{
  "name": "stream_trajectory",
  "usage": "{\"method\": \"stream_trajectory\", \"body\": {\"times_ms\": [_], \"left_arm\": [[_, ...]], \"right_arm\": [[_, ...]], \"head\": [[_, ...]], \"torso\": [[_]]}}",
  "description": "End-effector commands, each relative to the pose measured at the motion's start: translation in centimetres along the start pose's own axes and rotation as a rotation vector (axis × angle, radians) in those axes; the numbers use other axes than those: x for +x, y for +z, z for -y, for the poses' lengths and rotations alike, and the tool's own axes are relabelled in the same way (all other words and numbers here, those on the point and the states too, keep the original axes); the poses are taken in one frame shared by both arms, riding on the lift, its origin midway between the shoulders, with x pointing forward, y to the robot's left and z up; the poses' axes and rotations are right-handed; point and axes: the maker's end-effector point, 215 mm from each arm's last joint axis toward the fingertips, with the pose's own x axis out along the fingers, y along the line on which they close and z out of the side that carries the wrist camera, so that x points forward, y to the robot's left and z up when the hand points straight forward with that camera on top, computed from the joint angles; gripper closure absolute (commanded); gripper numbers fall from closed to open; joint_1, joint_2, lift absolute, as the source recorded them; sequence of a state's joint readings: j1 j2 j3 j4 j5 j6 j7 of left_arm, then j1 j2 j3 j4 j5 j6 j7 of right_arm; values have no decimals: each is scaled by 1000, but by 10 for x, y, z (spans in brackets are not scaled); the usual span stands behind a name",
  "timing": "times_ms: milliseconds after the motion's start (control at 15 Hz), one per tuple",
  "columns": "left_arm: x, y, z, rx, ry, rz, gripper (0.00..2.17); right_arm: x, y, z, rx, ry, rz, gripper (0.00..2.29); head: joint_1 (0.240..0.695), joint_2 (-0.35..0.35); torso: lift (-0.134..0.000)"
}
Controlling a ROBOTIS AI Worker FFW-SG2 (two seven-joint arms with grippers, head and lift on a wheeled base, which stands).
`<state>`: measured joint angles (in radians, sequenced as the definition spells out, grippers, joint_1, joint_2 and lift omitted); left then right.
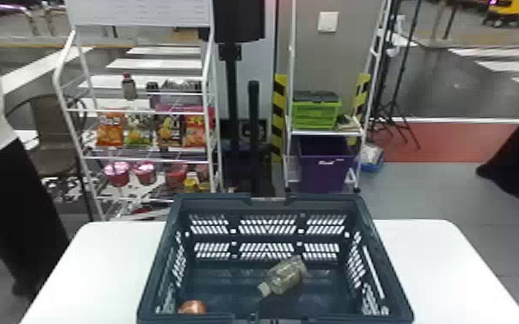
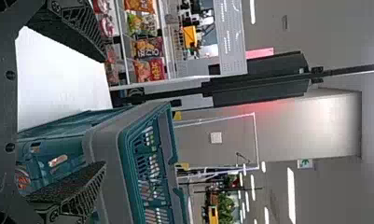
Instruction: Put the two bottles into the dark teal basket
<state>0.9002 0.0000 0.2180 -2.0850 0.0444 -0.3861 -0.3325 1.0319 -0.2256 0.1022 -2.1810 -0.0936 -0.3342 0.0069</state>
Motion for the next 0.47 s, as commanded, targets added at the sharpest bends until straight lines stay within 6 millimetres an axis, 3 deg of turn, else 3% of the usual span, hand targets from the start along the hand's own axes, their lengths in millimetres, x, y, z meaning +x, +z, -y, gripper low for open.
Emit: {"method": "stream_trajectory", "body": {"times_ms": [0,400], "left_arm": [[0,-3,0,-3,2,-7,103],[-4,-18,-1,-17,10,-38,103]], "right_arm": [[-1,-1,0,2,0,-1,46],[-3,6,-3,6,8,13,46]], "head": [[499,0],[499,0]], "torso": [[0],[0]]}}
